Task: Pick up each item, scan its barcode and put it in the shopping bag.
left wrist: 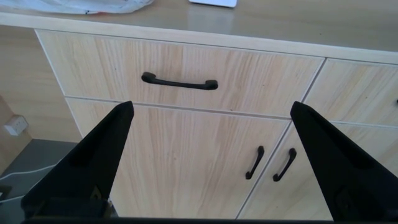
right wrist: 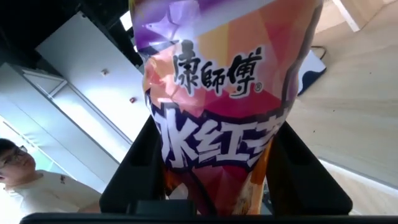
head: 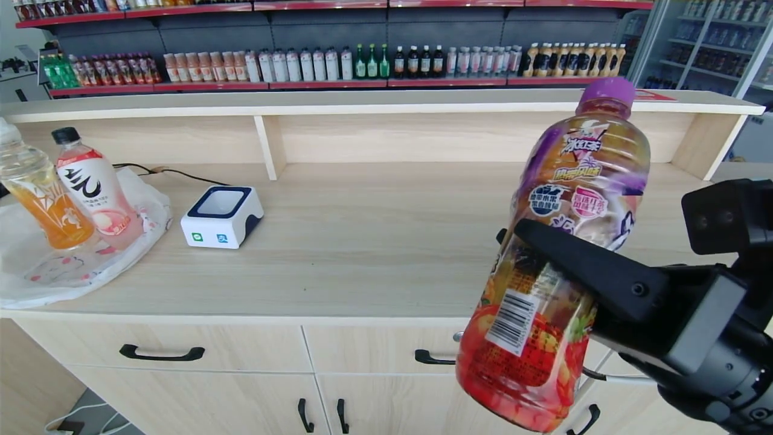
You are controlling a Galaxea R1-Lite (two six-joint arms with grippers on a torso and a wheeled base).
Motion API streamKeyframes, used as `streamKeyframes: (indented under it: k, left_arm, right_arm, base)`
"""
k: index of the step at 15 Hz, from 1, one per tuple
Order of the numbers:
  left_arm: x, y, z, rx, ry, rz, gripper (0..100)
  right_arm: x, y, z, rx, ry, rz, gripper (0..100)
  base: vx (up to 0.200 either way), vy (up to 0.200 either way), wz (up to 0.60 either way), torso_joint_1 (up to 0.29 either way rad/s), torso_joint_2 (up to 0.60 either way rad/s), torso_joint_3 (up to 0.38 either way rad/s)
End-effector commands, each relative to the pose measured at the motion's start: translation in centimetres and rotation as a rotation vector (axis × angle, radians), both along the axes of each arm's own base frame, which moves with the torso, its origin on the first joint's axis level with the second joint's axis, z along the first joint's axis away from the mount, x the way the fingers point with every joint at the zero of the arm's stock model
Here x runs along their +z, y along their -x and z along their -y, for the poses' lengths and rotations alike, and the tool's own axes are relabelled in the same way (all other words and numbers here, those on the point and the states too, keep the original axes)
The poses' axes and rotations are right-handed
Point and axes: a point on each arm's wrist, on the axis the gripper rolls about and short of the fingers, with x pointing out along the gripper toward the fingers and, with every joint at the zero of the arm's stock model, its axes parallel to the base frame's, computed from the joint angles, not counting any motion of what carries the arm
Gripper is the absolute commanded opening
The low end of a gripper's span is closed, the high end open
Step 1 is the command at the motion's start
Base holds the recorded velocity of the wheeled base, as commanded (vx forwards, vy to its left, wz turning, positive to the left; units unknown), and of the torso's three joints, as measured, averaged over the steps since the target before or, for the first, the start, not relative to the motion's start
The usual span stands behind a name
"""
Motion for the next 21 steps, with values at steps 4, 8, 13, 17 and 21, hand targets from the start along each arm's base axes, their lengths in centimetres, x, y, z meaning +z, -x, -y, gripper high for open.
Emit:
streamKeyframes:
  k: [4, 8, 13, 17, 21]
  left_arm:
    - [0.0, 0.0, 0.0, 0.001, 0.000, 0.000, 100]
    - [0.0, 0.0, 0.0, 0.001, 0.000, -0.001, 100]
    - [0.0, 0.0, 0.0, 0.001, 0.000, 0.000, 100]
    - [0.0, 0.0, 0.0, 0.001, 0.000, -0.001, 100]
    - [0.0, 0.0, 0.0, 0.001, 0.000, -0.001, 100]
  right_arm:
    - [1.1, 0.5, -1.0, 0.090, -0.083, -0.048, 0]
    - [1.7, 1.6, -1.3, 0.157, -0.115, -0.061, 0]
    - [1.3, 2.0, -0.8, 0.186, -0.138, -0.125, 0]
    - [2.2, 1.3, -1.4, 0.182, -0.165, -0.110, 0]
    - [2.7, 0.1, -1.9, 0.156, -0.180, -0.092, 0]
  base:
    - [0.000, 0.000, 0.00, 0.000, 0.00, 0.000]
    - [0.000, 0.000, 0.00, 0.000, 0.00, 0.000]
    - [0.000, 0.000, 0.00, 0.000, 0.00, 0.000]
    - [0.000, 0.000, 0.00, 0.000, 0.00, 0.000]
    - [0.000, 0.000, 0.00, 0.000, 0.00, 0.000]
